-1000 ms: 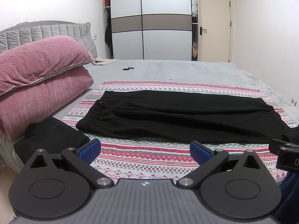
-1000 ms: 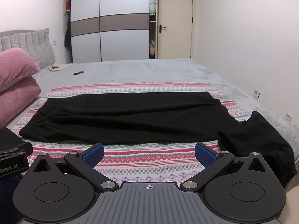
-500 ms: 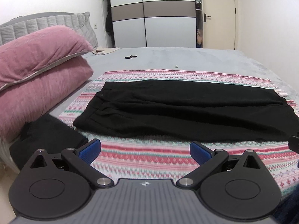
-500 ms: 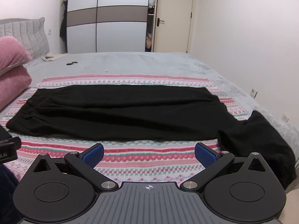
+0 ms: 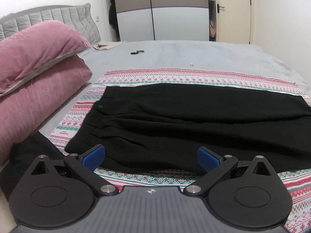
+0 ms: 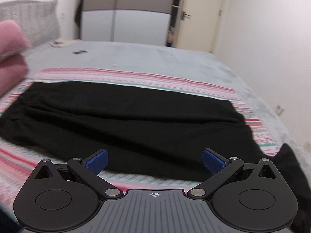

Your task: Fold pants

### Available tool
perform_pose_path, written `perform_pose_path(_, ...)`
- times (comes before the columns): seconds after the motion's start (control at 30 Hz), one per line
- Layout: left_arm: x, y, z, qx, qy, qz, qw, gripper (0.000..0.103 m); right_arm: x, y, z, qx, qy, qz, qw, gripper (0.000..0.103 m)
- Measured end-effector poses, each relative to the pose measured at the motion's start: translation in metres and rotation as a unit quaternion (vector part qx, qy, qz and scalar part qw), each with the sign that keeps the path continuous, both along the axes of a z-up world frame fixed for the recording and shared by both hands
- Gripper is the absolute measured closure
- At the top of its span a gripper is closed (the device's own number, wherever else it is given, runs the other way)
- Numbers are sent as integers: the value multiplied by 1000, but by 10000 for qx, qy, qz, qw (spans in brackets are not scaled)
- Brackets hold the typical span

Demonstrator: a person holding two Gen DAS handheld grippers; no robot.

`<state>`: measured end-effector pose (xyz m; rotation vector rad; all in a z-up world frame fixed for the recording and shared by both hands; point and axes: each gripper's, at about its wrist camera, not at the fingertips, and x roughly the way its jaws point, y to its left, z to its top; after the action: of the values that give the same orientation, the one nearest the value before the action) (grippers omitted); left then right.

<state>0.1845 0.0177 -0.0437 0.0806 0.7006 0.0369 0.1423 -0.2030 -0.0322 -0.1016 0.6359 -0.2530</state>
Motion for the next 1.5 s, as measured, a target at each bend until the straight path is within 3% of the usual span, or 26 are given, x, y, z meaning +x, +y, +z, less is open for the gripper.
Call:
perform_pose_path(0.23, 38, 28, -18, -316, 510, 162, 9981, 0, 27, -1, -18, 40, 166, 207, 9996, 0)
perform_pose_path(0.33, 64, 73, -24, -949, 819, 569, 9905, 0, 40, -16, -23, 22, 379, 250, 9990, 0)
perform_pose_path(0.43, 87, 128, -37, -1827, 1096, 1282, 9686, 0, 59, -62, -21, 652, 532, -166, 9963, 0)
perform_pose_path(0.5, 103, 156, -52, -2357, 1443, 1698, 9459, 0, 73, -97, -25, 1405, 772, -457, 9860, 0)
perform_pose_path(0.57, 109, 177, -64, -2599, 1674, 2103, 9275, 6, 84, -125, -34, 2001, 996, -733, 9719, 0)
perform_pose_path(0.63, 111, 185, -78, -2749, 1599, 2268, 9205, 11, 96, -140, -42, 2367, 1125, -794, 9618, 0)
perform_pose_path(0.7, 110, 181, -85, -2710, 1617, 2354, 9192, 16, 104, -143, -53, 2511, 1283, -864, 9555, 0)
perform_pose_path(0.77, 116, 179, -80, -2688, 1367, 2387, 9231, 29, 103, -139, -66, 2515, 1473, -844, 9528, 0)
perform_pose_path(0.8, 121, 174, -72, -2514, 1225, 2268, 9329, 55, 102, -134, -69, 2551, 1540, -808, 9512, 0)
perform_pose_path(0.83, 125, 171, -68, -2321, 1146, 2189, 9408, 70, 98, -132, -70, 2577, 1569, -781, 9502, 0)
perform_pose_path(0.87, 126, 171, -63, -2260, 1066, 2188, 9432, 70, 96, -131, -66, 2584, 1581, -775, 9499, 0)
perform_pose_path(0.97, 113, 182, -47, -2682, 866, 2378, 9295, 70, 83, -148, -49, 2365, 1165, -952, 9599, 0)
perform_pose_path(1.07, 102, 186, -30, -2614, 525, 2234, 9376, 70, 59, -197, -38, 1850, 783, -1809, 9628, 1)
perform_pose_path(1.17, 97, 183, -24, -2508, 473, 2201, 9415, 71, 32, -249, -43, 1219, 739, -2931, 9454, 4)
perform_pose_path(1.27, 95, 184, -21, -2605, 430, 2162, 9400, 71, 12, -291, -51, 1411, 880, -3407, 9254, 37)
perform_pose_path(1.33, 98, 193, -21, -2619, 360, 2135, 9405, 71, 4, -311, -58, 1604, 1012, -3547, 9156, 46)
perform_pose_path(1.4, 102, 196, -25, -2595, 340, 2147, 9409, 71, 11, -303, -61, 1612, 1134, -3459, 9173, 50)
perform_pose_path(1.47, 106, 198, -28, -2541, 351, 2170, 9419, 71, 18, -303, -67, 1599, 1242, -3289, 9224, 73)
perform_pose_path(1.5, 106, 196, -29, -2499, 367, 2180, 9427, 71, 25, -301, -71, 1640, 1251, -3307, 9209, 79)
